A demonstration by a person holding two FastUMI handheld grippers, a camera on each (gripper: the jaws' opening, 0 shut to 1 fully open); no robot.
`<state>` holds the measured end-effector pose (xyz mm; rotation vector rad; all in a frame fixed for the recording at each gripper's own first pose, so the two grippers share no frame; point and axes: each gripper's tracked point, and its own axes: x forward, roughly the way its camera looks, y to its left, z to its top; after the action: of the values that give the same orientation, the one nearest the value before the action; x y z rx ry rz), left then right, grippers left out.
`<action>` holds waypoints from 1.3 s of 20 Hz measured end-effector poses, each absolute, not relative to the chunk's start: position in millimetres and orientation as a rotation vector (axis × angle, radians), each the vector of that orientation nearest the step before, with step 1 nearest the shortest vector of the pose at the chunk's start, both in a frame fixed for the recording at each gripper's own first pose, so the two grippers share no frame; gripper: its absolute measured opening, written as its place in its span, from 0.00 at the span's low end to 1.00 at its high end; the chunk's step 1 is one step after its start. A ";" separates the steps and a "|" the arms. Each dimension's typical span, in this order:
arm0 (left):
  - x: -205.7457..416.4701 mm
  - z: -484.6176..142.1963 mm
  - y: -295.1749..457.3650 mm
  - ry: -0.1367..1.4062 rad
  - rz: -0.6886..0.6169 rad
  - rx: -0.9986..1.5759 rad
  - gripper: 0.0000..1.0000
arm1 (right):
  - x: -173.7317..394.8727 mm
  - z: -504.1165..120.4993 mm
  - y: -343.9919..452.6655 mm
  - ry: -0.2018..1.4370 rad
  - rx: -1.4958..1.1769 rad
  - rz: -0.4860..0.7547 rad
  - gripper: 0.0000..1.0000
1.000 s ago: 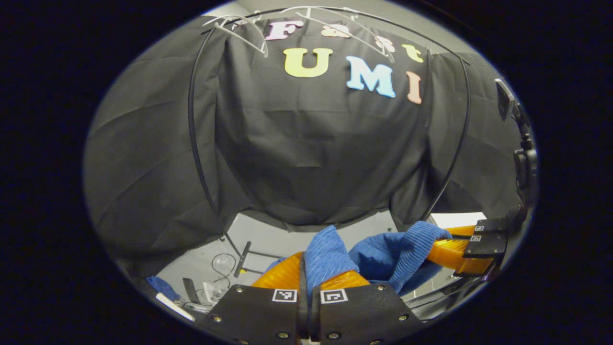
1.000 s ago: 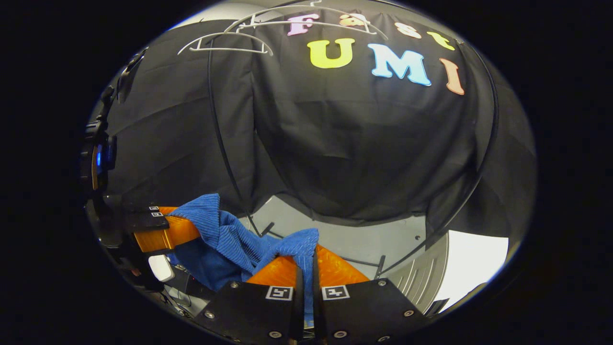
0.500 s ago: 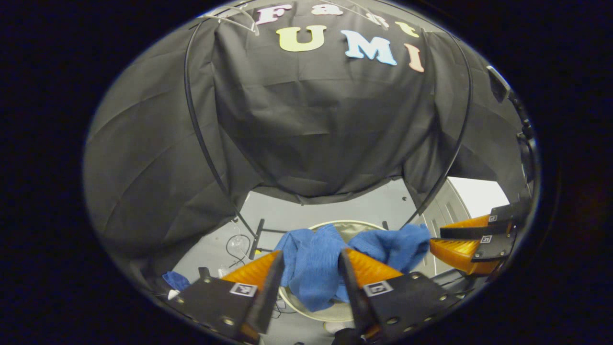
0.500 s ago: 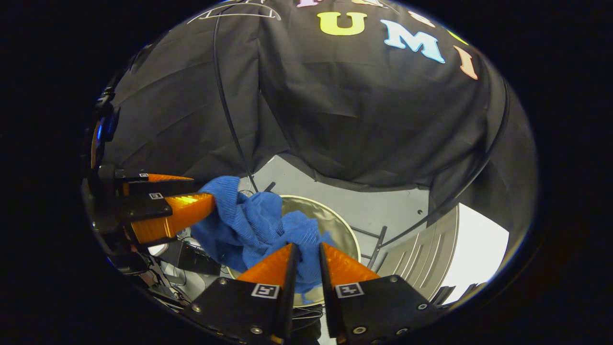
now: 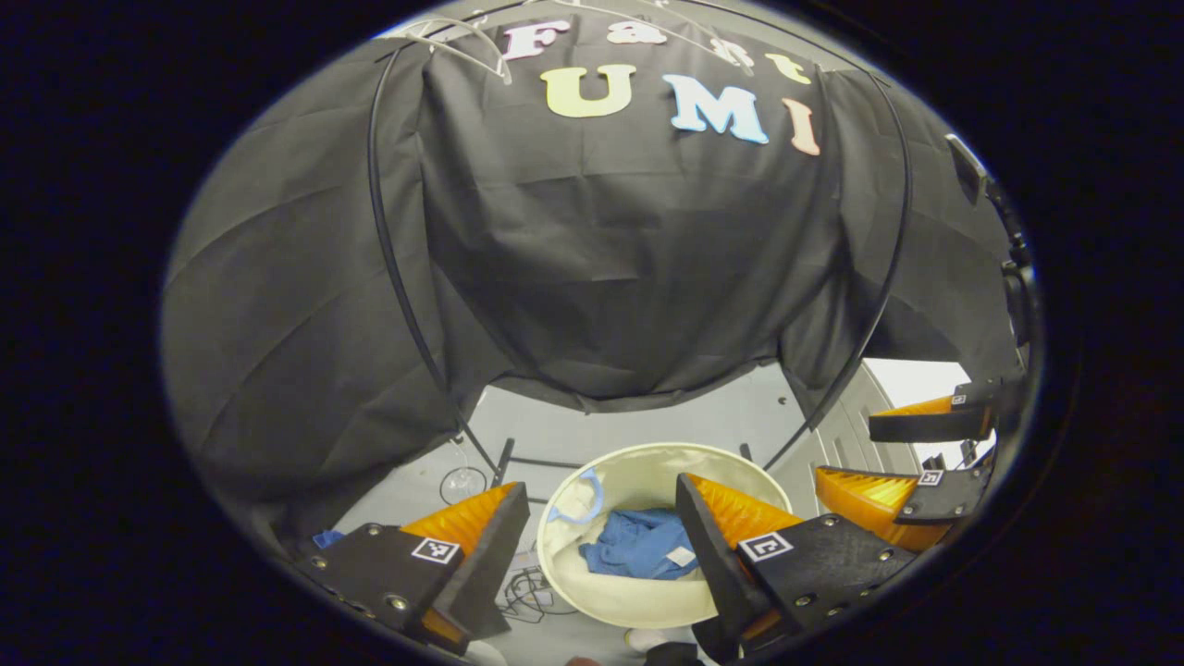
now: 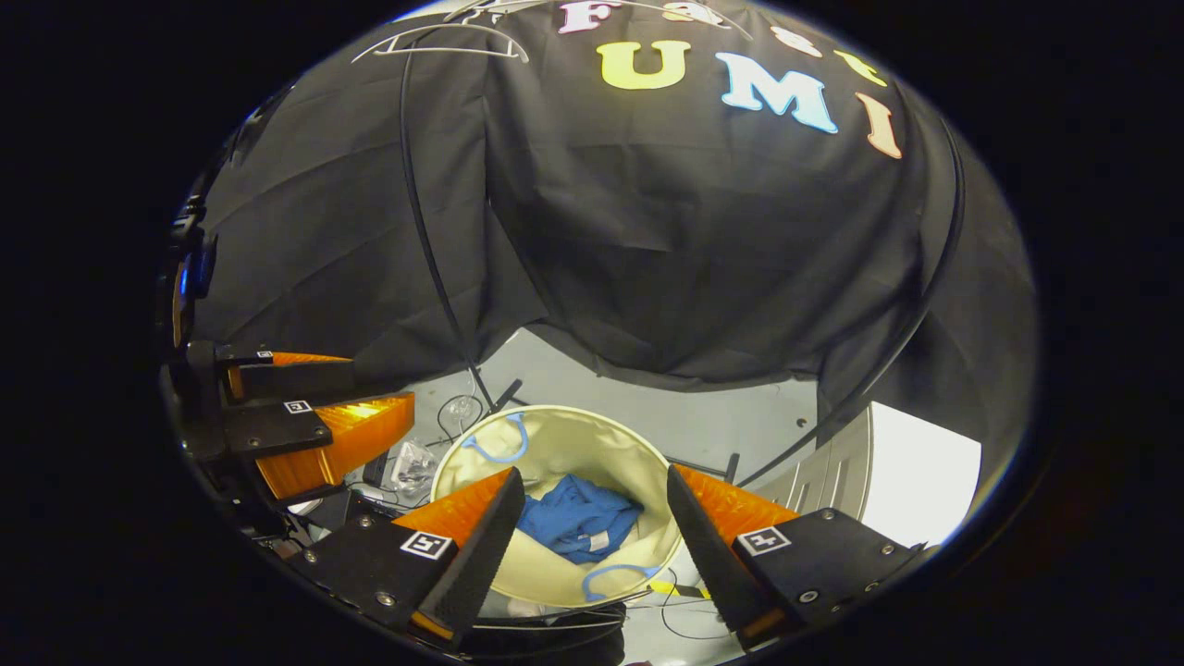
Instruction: Grasp the clothes on the hanger with both hands and then place them into the laundry hamper below.
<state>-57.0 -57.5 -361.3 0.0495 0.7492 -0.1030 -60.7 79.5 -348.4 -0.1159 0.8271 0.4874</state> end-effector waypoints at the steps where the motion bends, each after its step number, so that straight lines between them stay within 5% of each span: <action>1: -54.1 -351.8 -56.6 0.731 -0.107 0.050 0.93 | -59.9 -341.7 80.2 0.811 -0.111 0.481 0.96; 13: 5.7 -131.8 -47.8 0.300 -0.134 0.012 0.87 | -18.9 -158.2 41.4 0.411 -0.048 0.336 0.93; 14: 9.7 -115.5 -50.4 0.271 -0.133 0.005 0.99 | -16.9 -144.5 34.5 0.384 -0.053 0.323 0.93; 18: 16.7 -61.1 -64.7 0.186 -0.145 -0.023 0.99 | -14.4 -103.4 -0.3 0.329 -0.007 0.255 0.94; 26: -33.9 12.0 -110.5 0.078 -0.152 0.001 0.99 | -35.1 -22.3 -84.7 0.152 0.034 0.162 0.95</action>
<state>-33.9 -110.5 12.0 0.0010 0.0781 -0.1524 -35.1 -84.7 -22.3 0.0337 0.1523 0.1617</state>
